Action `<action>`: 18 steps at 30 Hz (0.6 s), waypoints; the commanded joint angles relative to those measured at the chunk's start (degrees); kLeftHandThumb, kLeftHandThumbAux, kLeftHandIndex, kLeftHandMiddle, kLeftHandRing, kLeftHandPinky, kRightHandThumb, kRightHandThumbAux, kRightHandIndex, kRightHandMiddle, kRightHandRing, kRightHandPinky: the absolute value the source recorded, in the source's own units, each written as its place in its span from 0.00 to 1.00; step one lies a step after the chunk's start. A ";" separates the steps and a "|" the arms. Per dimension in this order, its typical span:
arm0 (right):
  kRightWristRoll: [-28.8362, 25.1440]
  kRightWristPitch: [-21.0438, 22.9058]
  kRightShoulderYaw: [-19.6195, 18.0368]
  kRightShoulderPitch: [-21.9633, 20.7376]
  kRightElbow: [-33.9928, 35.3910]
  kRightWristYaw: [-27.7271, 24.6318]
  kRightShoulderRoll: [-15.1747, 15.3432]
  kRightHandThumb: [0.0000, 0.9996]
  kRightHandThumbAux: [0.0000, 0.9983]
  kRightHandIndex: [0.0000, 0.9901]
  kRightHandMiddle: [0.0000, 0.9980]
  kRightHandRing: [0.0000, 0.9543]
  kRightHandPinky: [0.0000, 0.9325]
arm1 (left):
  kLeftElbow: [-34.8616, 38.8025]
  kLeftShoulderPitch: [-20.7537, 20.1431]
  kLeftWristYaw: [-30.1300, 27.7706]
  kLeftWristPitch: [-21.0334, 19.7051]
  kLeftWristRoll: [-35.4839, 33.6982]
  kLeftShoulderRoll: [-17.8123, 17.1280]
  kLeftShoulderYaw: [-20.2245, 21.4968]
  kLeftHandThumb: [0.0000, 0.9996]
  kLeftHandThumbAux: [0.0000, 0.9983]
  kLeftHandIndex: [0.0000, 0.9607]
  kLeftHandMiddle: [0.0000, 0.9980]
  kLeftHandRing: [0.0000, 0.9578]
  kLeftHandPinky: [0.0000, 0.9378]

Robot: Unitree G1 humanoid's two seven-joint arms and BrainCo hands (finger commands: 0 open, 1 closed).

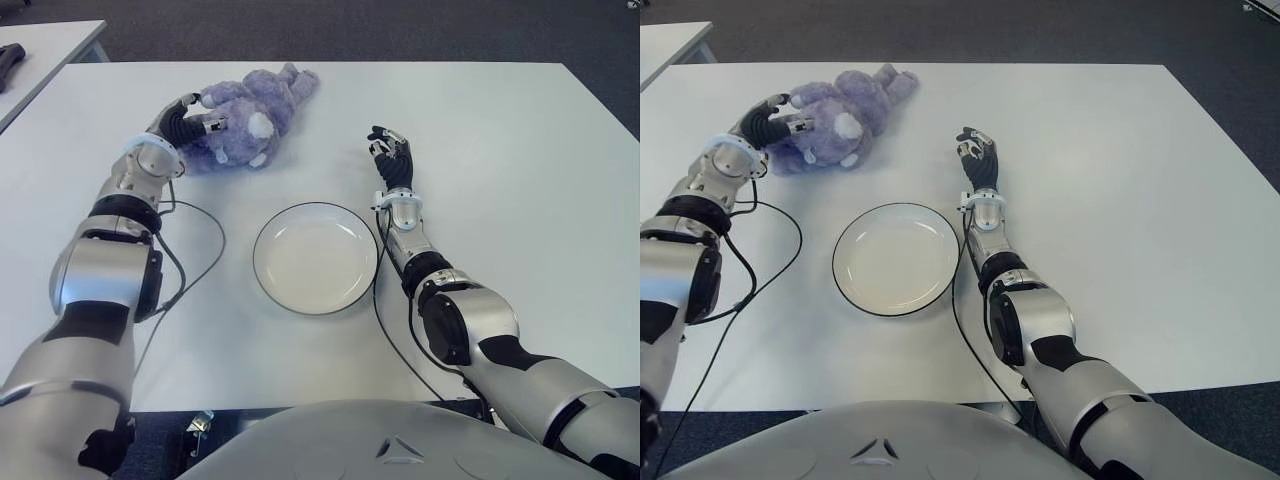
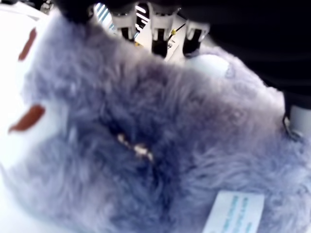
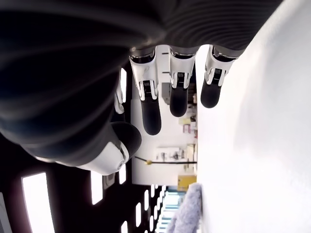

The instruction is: Put the doll into the plate.

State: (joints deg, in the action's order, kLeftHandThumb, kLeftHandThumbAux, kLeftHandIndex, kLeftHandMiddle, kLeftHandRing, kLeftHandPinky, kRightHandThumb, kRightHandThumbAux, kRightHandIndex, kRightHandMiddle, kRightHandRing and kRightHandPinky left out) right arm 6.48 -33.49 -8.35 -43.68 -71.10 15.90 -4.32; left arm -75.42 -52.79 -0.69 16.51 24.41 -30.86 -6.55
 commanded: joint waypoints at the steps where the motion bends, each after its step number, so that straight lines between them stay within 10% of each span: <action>1: -1.18 4.41 -1.61 11.60 -7.01 -0.08 -5.34 0.72 0.73 0.42 0.23 0.13 0.12 | -1.85 5.05 -3.10 0.72 -2.92 3.93 1.50 0.07 0.45 0.00 0.00 0.00 0.00; 18: -0.28 4.16 -1.83 11.69 -7.02 0.58 -5.18 0.72 0.73 0.42 0.24 0.14 0.13 | -2.16 11.08 -4.85 3.89 -6.02 8.02 2.78 0.00 0.46 0.00 0.00 0.00 0.00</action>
State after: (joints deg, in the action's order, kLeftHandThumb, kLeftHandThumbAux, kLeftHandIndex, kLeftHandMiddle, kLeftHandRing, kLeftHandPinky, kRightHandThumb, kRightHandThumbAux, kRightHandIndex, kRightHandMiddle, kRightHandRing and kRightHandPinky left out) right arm 6.53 -33.80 -9.59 -43.66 -71.16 15.79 -4.32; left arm -75.30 -47.42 -1.84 21.59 18.04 -26.70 -2.79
